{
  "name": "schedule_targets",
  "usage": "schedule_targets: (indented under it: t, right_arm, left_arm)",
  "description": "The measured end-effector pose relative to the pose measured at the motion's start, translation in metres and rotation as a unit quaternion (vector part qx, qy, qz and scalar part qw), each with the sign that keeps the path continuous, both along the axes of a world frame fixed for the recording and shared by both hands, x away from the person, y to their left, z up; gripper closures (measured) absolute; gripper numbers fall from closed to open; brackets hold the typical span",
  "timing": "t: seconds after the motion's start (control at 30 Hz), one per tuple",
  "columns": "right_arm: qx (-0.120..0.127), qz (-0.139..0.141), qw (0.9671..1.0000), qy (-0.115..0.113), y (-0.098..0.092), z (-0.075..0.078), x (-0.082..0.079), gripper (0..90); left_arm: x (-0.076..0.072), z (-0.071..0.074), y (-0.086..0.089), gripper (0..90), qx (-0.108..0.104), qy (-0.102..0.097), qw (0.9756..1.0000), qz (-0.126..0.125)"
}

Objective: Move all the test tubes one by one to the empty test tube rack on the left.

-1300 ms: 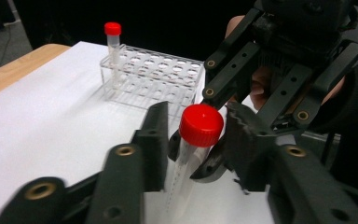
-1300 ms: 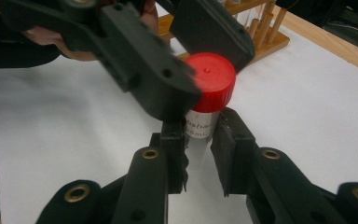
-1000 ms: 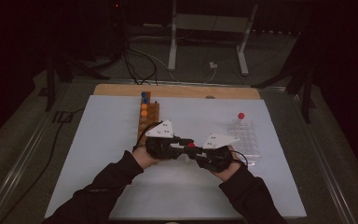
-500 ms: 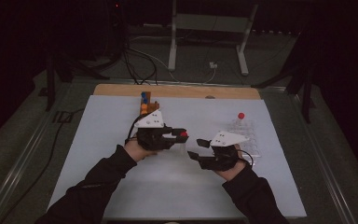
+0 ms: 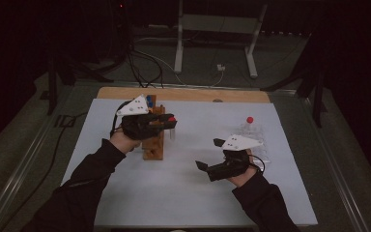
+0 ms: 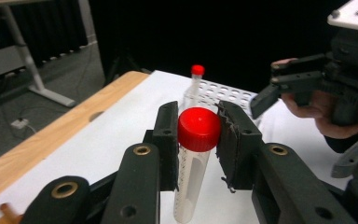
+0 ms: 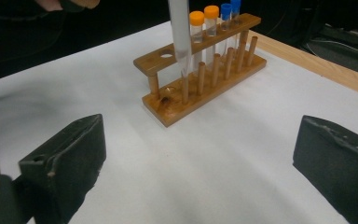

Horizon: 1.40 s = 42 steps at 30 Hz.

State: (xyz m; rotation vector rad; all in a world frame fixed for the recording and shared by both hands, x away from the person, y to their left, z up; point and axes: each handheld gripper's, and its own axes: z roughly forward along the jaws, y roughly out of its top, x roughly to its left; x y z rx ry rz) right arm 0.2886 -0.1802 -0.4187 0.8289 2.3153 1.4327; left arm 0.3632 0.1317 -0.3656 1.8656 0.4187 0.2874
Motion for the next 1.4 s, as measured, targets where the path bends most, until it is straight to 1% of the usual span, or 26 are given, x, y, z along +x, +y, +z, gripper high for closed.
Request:
schedule_targets:
  t: [0.03, 0.23, 0.47, 0.63, 0.87, 1.03, 1.07, 1.17, 1.23, 1.33, 1.4]
  right_arm:
    - [0.004, 0.0, 1.0, 0.004, -0.001, 0.0, 0.0, 0.6]
    - [0.02, 0.003, 0.9998, 0.005, -0.004, 0.002, 0.001, 0.0]
    - [0.015, 0.003, 0.9999, 0.002, -0.004, 0.001, 0.0, 0.0]
    - [0.01, 0.005, 0.9999, -0.001, -0.003, 0.001, 0.0, 0.0]
    - [0.009, 0.007, 0.9999, 0.0, -0.003, 0.0, 0.0, 0.0]
    - [0.011, 0.007, 0.9999, 0.0, -0.004, 0.0, 0.0, 0.0]
    - [0.011, 0.007, 0.9999, 0.0, -0.004, 0.0, 0.0, 0.0]
    - [0.011, 0.008, 0.9999, 0.0, -0.004, 0.0, 0.0, 0.0]
    - [0.01, 0.009, 0.9999, 0.0, -0.004, 0.0, -0.001, 0.0]
    - [0.01, 0.01, 0.9999, 0.001, -0.004, -0.001, -0.001, 0.0]
    - [0.01, 0.01, 0.9999, 0.0, -0.004, -0.001, -0.001, 0.0]
  left_arm:
    - [0.001, 0.001, 0.003, 71.5, -0.001, -0.001, 1.0, 0.004]
    - [0.004, 0.004, 0.02, 71.5, 0.0, -0.004, 0.9996, 0.028]
    - [0.01, 0.005, 0.037, 71.6, -0.003, -0.005, 0.9985, 0.055]
    - [0.015, 0.002, 0.047, 71.5, -0.004, -0.003, 0.9974, 0.072]
    - [0.025, -0.009, 0.056, 71.6, -0.004, 0.003, 0.9954, 0.096]
    - [0.031, -0.02, 0.059, 71.6, -0.005, 0.009, 0.9938, 0.111]
    - [0.031, -0.022, 0.059, 71.6, -0.004, 0.008, 0.9934, 0.115]
    - [0.033, -0.028, 0.06, 71.6, -0.002, 0.008, 0.9926, 0.121]
    - [0.034, -0.032, 0.06, 71.6, -0.003, 0.015, 0.9925, 0.122]
    - [0.035, -0.039, 0.059, 71.6, -0.001, 0.021, 0.9921, 0.123]
    - [0.036, -0.043, 0.059, 71.5, 0.003, 0.024, 0.9919, 0.125]
